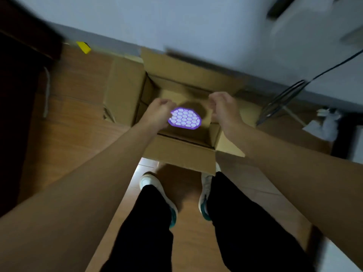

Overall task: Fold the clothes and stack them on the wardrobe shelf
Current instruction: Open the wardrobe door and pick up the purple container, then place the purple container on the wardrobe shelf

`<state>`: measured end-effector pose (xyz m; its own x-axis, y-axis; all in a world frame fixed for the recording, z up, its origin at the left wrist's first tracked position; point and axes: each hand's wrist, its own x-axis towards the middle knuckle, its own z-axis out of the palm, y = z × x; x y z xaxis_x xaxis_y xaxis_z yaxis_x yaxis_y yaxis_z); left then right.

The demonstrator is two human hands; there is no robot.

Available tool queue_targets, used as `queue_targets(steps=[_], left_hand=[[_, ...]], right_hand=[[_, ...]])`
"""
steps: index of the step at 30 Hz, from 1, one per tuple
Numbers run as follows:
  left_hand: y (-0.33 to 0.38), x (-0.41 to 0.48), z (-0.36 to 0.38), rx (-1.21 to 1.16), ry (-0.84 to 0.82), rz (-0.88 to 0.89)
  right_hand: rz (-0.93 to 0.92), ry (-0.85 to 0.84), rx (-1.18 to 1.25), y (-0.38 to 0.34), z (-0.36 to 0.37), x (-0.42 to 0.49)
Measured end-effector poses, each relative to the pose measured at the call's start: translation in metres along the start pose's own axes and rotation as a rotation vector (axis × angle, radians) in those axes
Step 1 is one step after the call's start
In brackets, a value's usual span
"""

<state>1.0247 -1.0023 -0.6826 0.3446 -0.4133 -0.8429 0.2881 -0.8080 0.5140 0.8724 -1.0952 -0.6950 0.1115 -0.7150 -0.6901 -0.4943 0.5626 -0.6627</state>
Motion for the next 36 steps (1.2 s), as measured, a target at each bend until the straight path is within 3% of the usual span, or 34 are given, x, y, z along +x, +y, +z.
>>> queue_targets(steps=[6,12,19,28,36], left_hand=[[0.077,-0.206,-0.059,-0.305,0.01,0.123],[0.068,-0.386,-0.111,-0.462,0.196,0.185],[-0.059,-0.537,-0.111,-0.832,0.486,0.095],[-0.275,-0.678,-0.02,-1.378,0.775,-0.12],[-0.409,-0.771,0.029,-1.777,1.017,-0.193]], right_hand=[[-0.188,-0.192,0.021,-0.138,-0.05,-0.162],[-0.232,-0.515,-0.237,-0.194,-0.08,-0.306],[-0.231,-0.819,-0.533,-0.177,-0.061,-0.443],[-0.426,-1.291,-0.951,-0.108,-0.001,-0.619],[-0.457,-1.462,-1.451,-0.008,0.055,-0.742]])
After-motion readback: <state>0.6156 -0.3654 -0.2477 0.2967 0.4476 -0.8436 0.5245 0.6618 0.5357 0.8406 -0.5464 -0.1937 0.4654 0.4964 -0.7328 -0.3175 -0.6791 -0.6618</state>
